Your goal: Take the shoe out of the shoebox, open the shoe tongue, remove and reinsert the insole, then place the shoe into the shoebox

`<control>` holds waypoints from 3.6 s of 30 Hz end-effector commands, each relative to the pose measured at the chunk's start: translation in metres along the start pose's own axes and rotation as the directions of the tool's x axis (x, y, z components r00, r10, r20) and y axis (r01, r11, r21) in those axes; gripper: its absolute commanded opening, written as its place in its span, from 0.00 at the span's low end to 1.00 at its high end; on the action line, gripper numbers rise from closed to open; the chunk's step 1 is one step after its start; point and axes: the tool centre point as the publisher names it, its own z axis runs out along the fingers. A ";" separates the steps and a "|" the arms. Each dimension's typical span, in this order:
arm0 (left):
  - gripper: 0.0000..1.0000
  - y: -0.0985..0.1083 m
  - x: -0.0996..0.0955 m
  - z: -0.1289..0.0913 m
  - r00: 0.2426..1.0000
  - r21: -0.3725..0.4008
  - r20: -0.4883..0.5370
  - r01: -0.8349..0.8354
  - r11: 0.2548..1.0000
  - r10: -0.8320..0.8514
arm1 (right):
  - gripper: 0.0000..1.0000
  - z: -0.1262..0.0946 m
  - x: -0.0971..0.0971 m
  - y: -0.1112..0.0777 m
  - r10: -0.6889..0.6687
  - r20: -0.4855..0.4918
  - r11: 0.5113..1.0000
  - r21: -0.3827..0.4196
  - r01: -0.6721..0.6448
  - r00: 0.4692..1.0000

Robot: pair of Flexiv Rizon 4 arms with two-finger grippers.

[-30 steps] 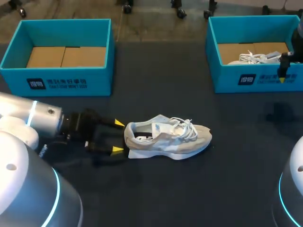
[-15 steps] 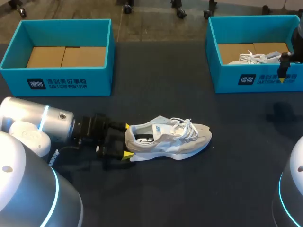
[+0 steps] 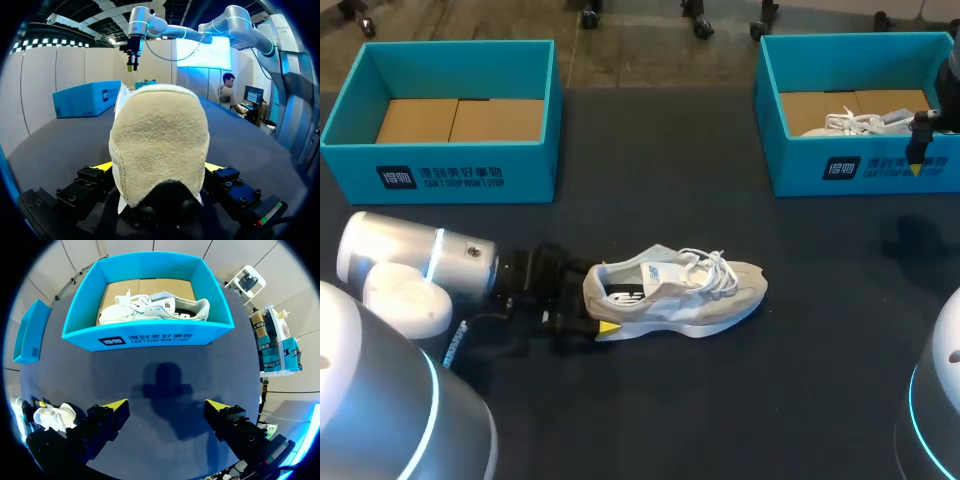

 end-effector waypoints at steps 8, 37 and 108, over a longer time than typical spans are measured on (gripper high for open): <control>1.00 0.004 -0.009 0.017 0.999 -0.027 -0.022 -0.037 0.999 0.036 | 1.00 0.000 0.000 0.000 0.000 -0.002 1.000 -0.001 0.000 1.000; 0.00 0.004 -0.015 0.011 0.996 -0.047 -0.082 -0.051 0.998 0.047 | 1.00 0.000 0.000 0.000 0.000 -0.002 1.000 -0.001 0.000 1.000; 0.00 0.004 -0.015 0.011 0.996 -0.047 -0.082 -0.051 0.998 0.047 | 1.00 -0.057 0.285 -0.082 0.022 -0.066 0.999 -0.027 -0.024 0.998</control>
